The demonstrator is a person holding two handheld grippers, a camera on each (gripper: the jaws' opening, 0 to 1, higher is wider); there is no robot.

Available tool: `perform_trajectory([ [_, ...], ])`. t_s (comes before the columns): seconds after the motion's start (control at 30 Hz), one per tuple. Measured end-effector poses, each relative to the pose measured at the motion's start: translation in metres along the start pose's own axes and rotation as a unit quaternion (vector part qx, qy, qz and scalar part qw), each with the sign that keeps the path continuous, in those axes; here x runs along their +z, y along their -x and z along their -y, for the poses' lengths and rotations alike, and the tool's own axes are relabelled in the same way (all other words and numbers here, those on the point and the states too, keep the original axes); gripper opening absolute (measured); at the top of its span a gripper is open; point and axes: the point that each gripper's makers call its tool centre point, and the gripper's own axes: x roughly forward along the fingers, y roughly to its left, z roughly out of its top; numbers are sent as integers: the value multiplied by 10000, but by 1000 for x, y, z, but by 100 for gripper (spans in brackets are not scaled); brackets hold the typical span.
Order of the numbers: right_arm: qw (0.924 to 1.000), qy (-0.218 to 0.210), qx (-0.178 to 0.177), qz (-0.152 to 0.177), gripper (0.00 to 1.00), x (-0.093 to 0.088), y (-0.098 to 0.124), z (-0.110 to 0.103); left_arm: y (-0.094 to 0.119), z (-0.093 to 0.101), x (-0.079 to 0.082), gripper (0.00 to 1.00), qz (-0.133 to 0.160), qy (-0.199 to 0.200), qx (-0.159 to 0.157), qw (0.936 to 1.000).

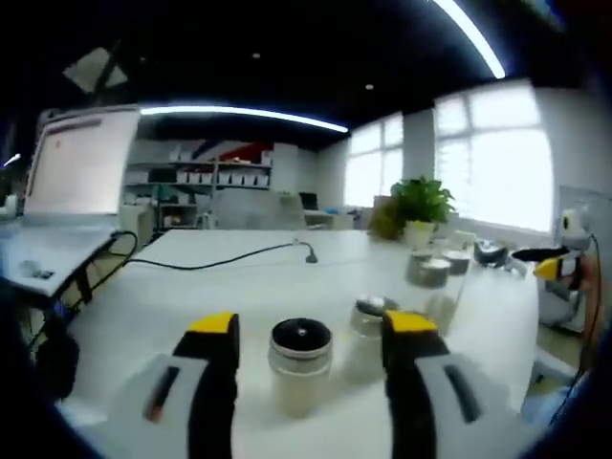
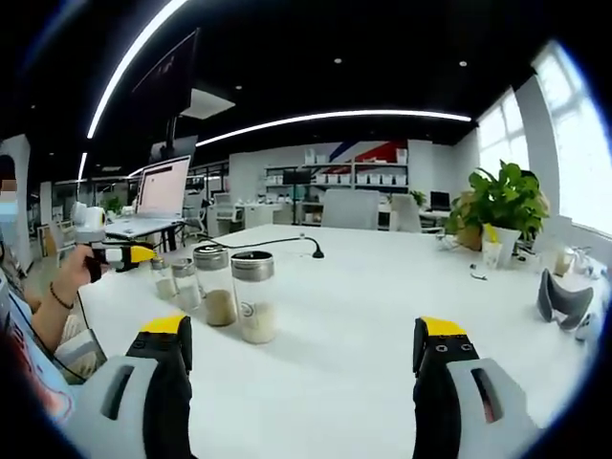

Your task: Rotate the seasoning bottle until the label or dispensing opening points toward the visible target arrow and the bottle remains upright within the marked orientation range

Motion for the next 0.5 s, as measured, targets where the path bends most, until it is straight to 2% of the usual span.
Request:
perform_trajectory([
  [0.1,10000,30,-2,-10,99,0,1,0,2,3,9,59,146,83,-613,9980],
  [0.17,10000,31,-25,13,99,1,1,1,5,2,14,59,263,81,-840,9961],
  [0.2,10000,25,-31,16,99,1,1,2,8,-1,19,59,400,-113,-915,9949],
  [0.23,10000,-9,-46,6,99,0,0,3,9,-6,19,59,437,-336,-812,9952],
  [0.27,10000,-59,-56,-12,99,-2,-1,5,10,-10,19,58,432,-479,-733,9952],
  [0.33,10000,-73,-50,-34,99,-3,-1,5,9,-13,18,57,415,-472,-816,9947],
  [0.4,10000,-44,-72,-53,99,-4,-1,6,8,-7,17,55,397,-128,-1294,9907],
  [0.43,9999,-37,-85,-63,99,-4,-1,6,7,-6,13,51,256,32,-1528,9879],
  [0.47,9999,-30,-99,-79,99,-5,-1,7,6,-6,9,47,165,2,-1702,9853],
  [0.5,9999,-3,-105,-110,99,-5,-1,7,4,-7,6,45,100,-60,-1744,9846],
])
